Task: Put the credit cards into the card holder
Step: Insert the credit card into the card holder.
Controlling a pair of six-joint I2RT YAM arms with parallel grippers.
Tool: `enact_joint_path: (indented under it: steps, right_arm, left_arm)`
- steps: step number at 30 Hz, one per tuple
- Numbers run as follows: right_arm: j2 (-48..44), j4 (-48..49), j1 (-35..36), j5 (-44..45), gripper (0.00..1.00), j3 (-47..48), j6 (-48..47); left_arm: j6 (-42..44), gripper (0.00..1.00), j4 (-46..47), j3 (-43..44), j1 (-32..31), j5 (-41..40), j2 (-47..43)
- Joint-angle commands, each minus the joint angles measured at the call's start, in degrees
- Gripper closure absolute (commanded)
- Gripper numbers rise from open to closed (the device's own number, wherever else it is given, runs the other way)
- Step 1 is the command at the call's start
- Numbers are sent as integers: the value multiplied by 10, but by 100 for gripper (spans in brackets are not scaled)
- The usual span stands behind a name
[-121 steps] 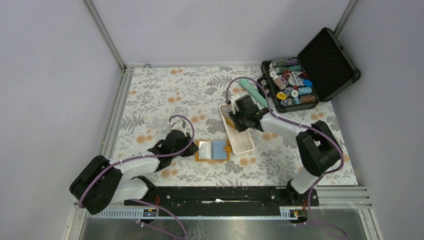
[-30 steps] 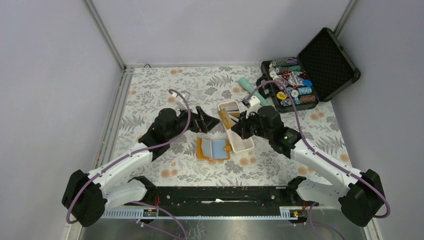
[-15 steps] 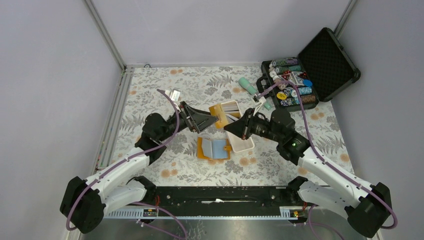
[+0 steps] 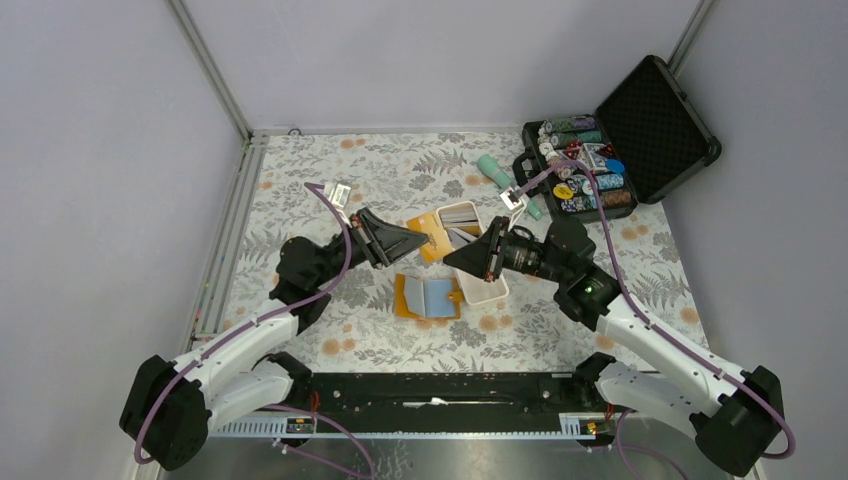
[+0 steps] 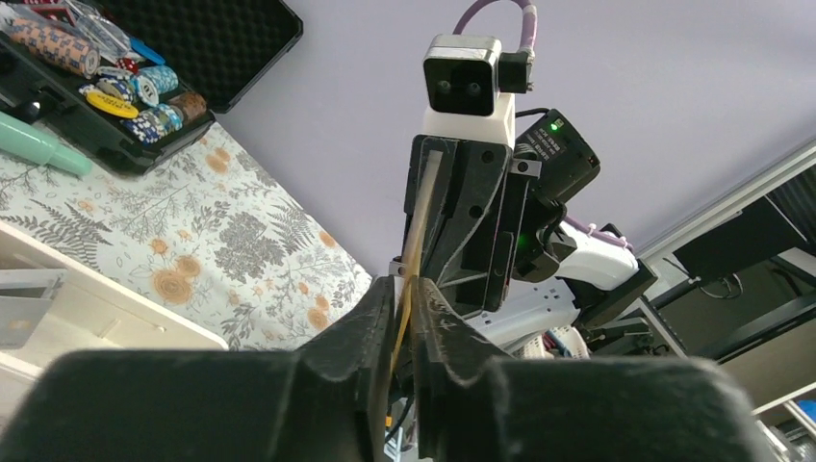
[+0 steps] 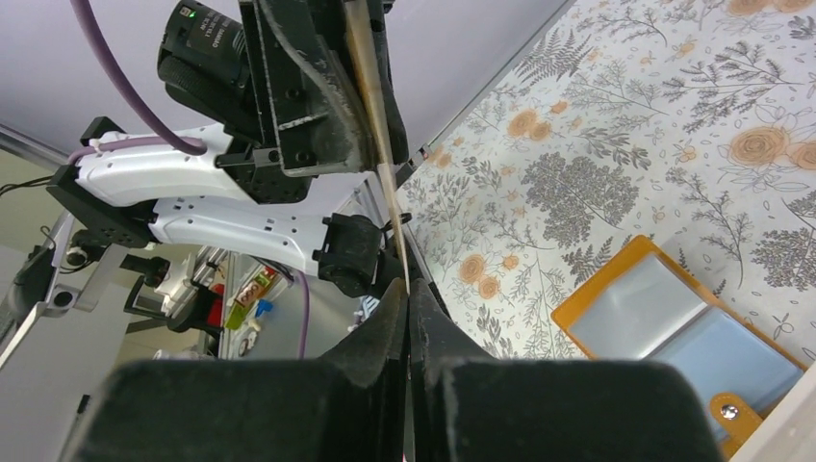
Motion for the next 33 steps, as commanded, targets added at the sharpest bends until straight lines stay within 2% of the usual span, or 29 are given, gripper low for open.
enact_joint_path:
  steps: [1,2,4,5,8,9,11,15,24,28,32,33]
  right_arm:
    - [-10,29,-2,-28,100,5,10]
    - [-9,29,-3,-31,100,5,10]
    - [-12,25,-3,-29,97,4,13]
    - [-15,21,-4,-25,84,4,14]
    - [-26,11,-9,-11,31,5,14]
    - [-30,11,-11,-8,26,5,14]
    - [-31,11,-15,-7,23,12,17]
    - [-14,35,-16,-30,32,29,29]
    - [33,113,-17,-85,70,46,86]
    - [35,123,-19,-94,81,46,98]
    - [35,122,-20,-92,100,43,99]
    - [36,122,-20,-91,100,42,99]
  left_arm:
    - [-11,94,60,-3,4,19,-4]
    - [-11,100,61,-3,4,19,-3]
    - [-11,100,66,-5,3,21,-3]
    - [-11,100,70,-8,4,23,-4]
    - [-8,100,72,-14,4,25,-10]
    - [-7,100,71,-15,4,27,-12]
    - [-5,100,69,-17,4,34,-13]
    - [-3,100,69,-14,4,67,-4]
    - [-6,100,73,-19,4,100,0]
    - [-8,100,75,-21,4,105,2]
    - [-8,100,74,-20,4,108,3]
    - [-8,100,72,-19,4,109,3]
